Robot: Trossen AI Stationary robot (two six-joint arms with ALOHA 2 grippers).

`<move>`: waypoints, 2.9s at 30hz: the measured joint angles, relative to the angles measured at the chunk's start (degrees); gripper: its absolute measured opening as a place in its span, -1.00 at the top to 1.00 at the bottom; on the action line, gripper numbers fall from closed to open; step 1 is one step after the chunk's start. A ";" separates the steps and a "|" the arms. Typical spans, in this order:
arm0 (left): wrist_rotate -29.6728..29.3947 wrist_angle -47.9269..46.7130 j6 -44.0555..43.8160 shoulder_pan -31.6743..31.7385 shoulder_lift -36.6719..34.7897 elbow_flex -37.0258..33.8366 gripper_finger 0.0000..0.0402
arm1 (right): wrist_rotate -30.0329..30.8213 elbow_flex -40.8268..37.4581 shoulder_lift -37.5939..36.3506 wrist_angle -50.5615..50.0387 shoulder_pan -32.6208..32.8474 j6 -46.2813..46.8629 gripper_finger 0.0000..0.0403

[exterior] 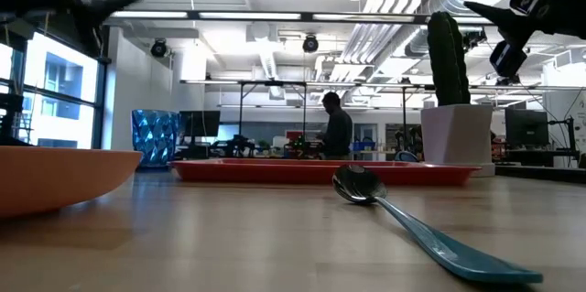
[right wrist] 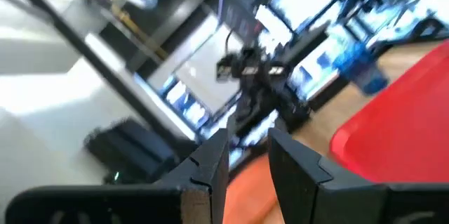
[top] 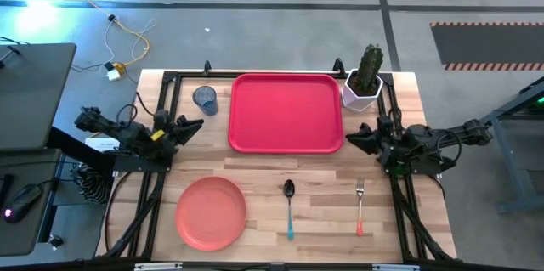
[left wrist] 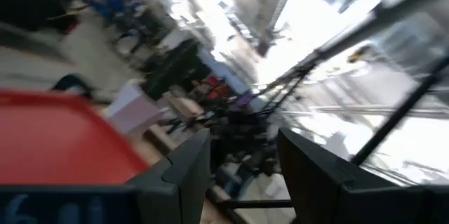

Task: Pick and place plate/cup/fork/spoon on tray
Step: Put the orange plate on the center of the red tray

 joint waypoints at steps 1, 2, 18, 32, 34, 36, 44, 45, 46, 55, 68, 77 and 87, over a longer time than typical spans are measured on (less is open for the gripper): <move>1.09 0.32 1.28 -0.02 0.13 1.14 0.24 | 1.18 0.01 0.00 0.34 -0.02 -0.45 0.55; 2.00 0.32 2.68 -0.02 0.59 2.48 0.25 | 2.14 0.01 0.00 0.60 -0.02 -1.15 0.55; 9.36 -44.33 10.53 0.00 23.91 41.75 0.26 | 4.86 0.12 0.02 16.06 0.00 -8.53 0.55; 19.46 -73.64 14.39 -0.02 42.02 55.94 0.26 | 4.93 0.14 0.13 15.85 0.00 -7.23 0.55; 19.57 -76.04 12.71 -0.02 43.79 55.92 0.26 | 4.93 0.14 0.15 15.16 0.00 -7.11 0.55; 19.64 -77.17 11.03 -0.01 45.51 55.92 0.26 | 4.96 0.14 0.15 14.67 0.00 -7.11 0.55; 22.92 -77.42 10.57 0.00 53.08 55.92 0.26 | 5.04 0.16 0.15 13.86 0.00 -7.11 0.55; 22.94 -77.43 10.56 0.00 54.23 55.92 0.26 | 5.04 0.16 0.15 13.70 0.00 -7.11 0.55; 22.98 -77.42 10.56 0.00 55.37 55.92 0.26 | 5.04 0.16 0.15 13.47 0.00 -7.11 0.55; 25.75 -77.37 12.83 0.07 66.38 55.92 0.26 | 5.02 0.18 0.15 13.02 0.00 -7.09 0.55; 30.38 -76.55 18.61 0.05 80.14 55.92 0.26 | 4.88 0.18 0.17 11.16 0.00 -4.21 0.55; 30.25 -74.51 18.65 0.05 86.38 55.92 0.26 | 4.88 0.18 0.17 10.52 0.00 -4.23 0.55; 30.26 -72.26 18.65 0.11 92.10 55.92 0.26 | 4.78 0.18 0.17 8.82 0.00 -4.25 0.55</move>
